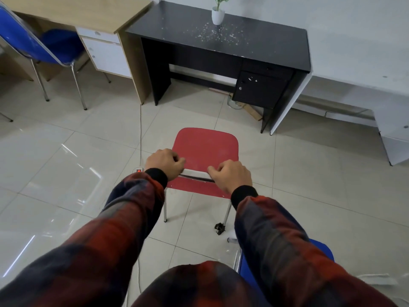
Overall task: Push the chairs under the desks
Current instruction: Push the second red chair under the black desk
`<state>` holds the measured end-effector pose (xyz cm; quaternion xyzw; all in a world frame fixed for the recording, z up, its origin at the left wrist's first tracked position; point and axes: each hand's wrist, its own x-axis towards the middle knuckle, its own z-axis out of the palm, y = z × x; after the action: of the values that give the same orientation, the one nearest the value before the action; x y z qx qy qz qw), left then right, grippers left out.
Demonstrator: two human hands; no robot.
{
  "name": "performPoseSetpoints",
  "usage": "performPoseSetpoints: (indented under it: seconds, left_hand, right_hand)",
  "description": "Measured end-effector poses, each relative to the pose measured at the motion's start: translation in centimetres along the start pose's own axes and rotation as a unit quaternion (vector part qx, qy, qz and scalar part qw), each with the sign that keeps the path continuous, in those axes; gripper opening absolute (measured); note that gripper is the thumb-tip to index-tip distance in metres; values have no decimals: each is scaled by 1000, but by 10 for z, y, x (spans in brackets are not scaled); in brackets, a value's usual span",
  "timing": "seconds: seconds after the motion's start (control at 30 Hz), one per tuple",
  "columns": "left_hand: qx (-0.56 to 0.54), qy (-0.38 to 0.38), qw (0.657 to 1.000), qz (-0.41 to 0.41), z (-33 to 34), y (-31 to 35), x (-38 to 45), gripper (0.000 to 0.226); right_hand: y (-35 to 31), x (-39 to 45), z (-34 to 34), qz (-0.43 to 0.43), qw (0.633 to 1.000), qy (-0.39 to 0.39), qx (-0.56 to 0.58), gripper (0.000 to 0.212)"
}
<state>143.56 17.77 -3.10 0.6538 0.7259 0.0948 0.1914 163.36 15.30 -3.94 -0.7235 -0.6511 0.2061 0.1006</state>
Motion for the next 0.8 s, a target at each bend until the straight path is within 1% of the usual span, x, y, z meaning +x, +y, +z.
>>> performPoseSetpoints:
  seconds: [0.13,0.37,0.47,0.63,0.8]
  left_hand:
    - [0,1,1000,-3,10,25,-3,33]
    - [8,-5,1000,30,0,14,15,38]
    - [8,-10,1000,23,-9,5,26,34]
    - [8,10,1000,4,-19,-10,41,35]
    - [-3,32,999,-4,-16,11,57,35]
  right_hand:
    - [22,9,-13,-7,1000,4,-4,50]
    - [6,16,-7,18,1000,23,-6,56]
    - [-7,21,-3,19,1000,25,2,57]
    - [-24,33,2,-2,1000,28,1,55]
    - [-10,59,-14,-13,999,33,12,56]
